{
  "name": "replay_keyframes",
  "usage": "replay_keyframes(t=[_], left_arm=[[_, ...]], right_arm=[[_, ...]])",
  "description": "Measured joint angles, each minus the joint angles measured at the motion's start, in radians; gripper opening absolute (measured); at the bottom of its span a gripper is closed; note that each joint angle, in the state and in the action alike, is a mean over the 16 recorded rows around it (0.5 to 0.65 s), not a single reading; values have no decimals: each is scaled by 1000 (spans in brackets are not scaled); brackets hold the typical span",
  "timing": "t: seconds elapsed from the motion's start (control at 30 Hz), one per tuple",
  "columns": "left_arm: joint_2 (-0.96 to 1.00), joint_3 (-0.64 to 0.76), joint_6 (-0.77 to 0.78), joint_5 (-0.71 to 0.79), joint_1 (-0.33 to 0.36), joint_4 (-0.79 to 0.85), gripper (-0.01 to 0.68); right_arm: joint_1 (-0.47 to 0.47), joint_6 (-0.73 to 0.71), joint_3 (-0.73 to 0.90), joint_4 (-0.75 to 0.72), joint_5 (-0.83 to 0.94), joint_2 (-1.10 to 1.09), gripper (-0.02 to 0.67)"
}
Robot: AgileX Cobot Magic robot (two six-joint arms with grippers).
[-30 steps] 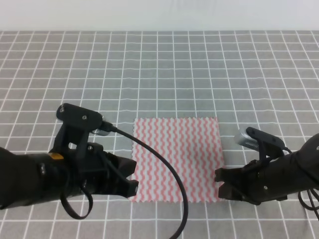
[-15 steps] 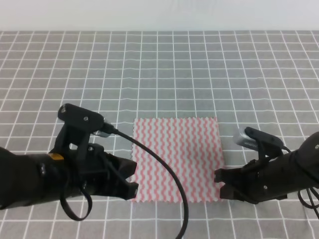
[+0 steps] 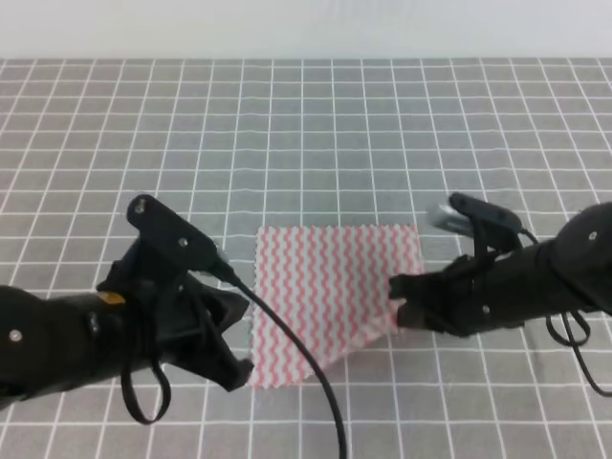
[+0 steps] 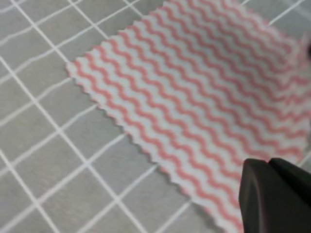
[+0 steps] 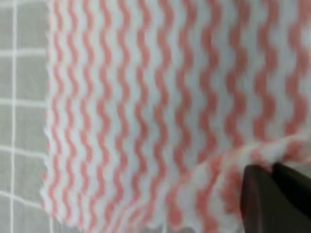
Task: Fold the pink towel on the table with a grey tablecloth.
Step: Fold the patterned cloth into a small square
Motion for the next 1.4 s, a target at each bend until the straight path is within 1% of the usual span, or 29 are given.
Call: replay_keyframes(t=[0.2, 0.5, 0.6, 0.7, 1.03, 1.13, 1.23, 1.4], left_arm=[[30, 5, 148, -35, -1, -73, -4], [56, 4, 421, -36, -2, -293, 1], [66, 4, 511, -28, -2, -353, 32], [82, 4, 589, -17, -2, -396, 81], [165, 4, 850, 18, -1, -510, 322], [193, 4, 939, 20, -1, -566, 368], [220, 3, 1033, 22, -1, -633, 395], [258, 3, 1183, 19, -2, -752, 402]], right_arm=[[0, -8, -51, -6, -29, 18, -14], [0, -21, -121, -11, -51, 73, -14], [0, -24, -139, -11, -49, 91, -14], [-1, -25, -153, -11, -46, 103, -14], [-9, -29, -169, -10, -35, 113, -14], [-11, -29, -169, -10, -36, 114, -14], [-12, -30, -169, -10, -36, 114, -14], [-13, -31, -169, -9, -34, 113, -14]])
